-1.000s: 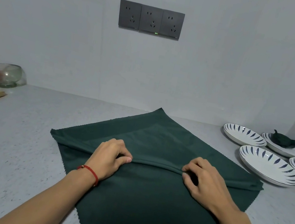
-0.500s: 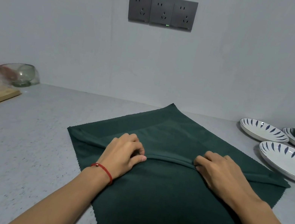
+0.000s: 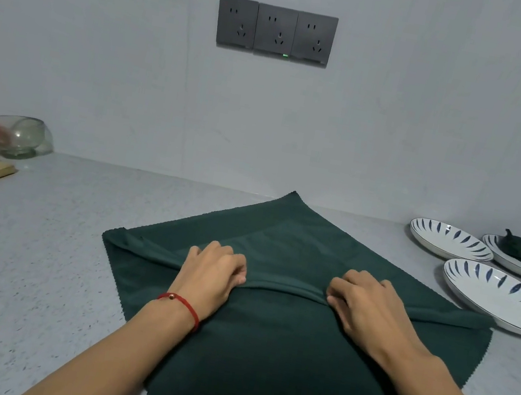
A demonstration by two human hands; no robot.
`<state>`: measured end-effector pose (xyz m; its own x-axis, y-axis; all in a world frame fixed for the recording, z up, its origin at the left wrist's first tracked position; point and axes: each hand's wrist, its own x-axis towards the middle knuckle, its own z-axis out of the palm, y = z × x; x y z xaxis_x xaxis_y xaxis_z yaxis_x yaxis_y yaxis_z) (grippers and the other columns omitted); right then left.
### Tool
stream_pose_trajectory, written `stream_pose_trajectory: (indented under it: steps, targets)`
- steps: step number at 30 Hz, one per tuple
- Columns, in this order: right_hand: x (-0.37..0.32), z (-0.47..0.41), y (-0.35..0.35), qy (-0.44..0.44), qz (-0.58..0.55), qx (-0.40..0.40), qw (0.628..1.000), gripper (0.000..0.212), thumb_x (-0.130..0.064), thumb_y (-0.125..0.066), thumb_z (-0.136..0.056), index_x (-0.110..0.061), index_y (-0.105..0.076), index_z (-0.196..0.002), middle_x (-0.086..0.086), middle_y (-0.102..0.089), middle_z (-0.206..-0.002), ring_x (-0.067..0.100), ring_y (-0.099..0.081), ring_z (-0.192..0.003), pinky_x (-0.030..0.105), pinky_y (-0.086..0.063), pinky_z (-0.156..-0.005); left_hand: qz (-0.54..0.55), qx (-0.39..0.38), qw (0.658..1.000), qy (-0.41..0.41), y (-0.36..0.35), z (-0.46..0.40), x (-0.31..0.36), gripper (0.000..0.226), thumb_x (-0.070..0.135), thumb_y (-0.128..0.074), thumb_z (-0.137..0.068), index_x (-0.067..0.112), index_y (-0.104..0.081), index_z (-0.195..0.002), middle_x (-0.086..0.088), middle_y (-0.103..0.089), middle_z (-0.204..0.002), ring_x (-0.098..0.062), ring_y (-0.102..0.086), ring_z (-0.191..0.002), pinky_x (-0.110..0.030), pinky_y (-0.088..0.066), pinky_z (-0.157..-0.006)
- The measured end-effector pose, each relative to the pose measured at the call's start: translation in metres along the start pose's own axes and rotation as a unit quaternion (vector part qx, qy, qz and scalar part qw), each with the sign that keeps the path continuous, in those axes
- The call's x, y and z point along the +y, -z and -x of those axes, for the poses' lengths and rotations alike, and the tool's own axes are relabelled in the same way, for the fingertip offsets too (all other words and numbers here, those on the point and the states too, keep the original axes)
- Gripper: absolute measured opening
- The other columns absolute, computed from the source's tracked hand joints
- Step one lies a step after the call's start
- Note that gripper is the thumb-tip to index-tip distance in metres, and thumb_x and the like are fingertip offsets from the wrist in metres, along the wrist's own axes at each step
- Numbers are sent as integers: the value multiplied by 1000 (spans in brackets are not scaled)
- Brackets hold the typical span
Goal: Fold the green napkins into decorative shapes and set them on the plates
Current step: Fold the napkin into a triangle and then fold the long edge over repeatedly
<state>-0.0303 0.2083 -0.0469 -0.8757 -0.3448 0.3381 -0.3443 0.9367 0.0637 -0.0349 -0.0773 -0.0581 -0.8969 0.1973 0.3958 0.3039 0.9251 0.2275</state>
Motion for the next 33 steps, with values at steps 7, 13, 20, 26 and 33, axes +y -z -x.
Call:
stream_pose_trajectory:
  steps: [7, 13, 20, 26, 33]
  targets:
    - [3, -3, -8, -41, -120, 1, 992, 13, -35, -54, -99, -31, -61, -89, -15, -52, -90, 12, -51, -91, 33, -46, -79, -19, -1, 999, -32, -3, -6, -5, 18, 25, -51, -100, 26, -63, -86, 12, -50, -90, -14, -43, -89, -29, -28, -75]
    - [1, -11, -3, -37, -75, -10, 996, 5, -35, -52, -99, -33, -48, -97, -13, -53, -85, 15, -50, -87, 36, -42, -79, -29, -5, 1000, 6, -1, -17, 0, 18, 22, -53, -98, 27, -47, -82, 11, -51, -78, -16, -42, -82, -31, -26, -72]
    - [5, -3, -13, -6, -80, 11, 997, 10, -43, -50, -99, -36, -54, -92, -17, -49, -93, 8, -48, -90, 34, -42, -80, -40, 19, 997, -60, -4, -3, -6, 19, 38, -51, -101, 26, -65, -96, 10, -56, -99, -14, -49, -98, -30, -29, -77]
    - [2, -23, -8, -49, -98, -11, 994, 10, -33, -54, -99, -30, -57, -91, -13, -57, -86, 14, -54, -85, 35, -40, -76, -97, -17, 995, -16, 0, -22, 4, 15, 21, -50, -99, 25, -64, -98, 7, -62, -103, -19, -51, -104, -31, -24, -78]
    - [4, -15, -14, -11, -101, 23, 995, 13, -38, -53, -101, -33, -63, -94, -14, -55, -94, 12, -50, -93, 36, -48, -76, -45, -6, 999, -29, -2, -19, -1, 10, 21, -51, -98, 26, -56, -92, 7, -57, -91, -19, -51, -92, -32, -28, -74]
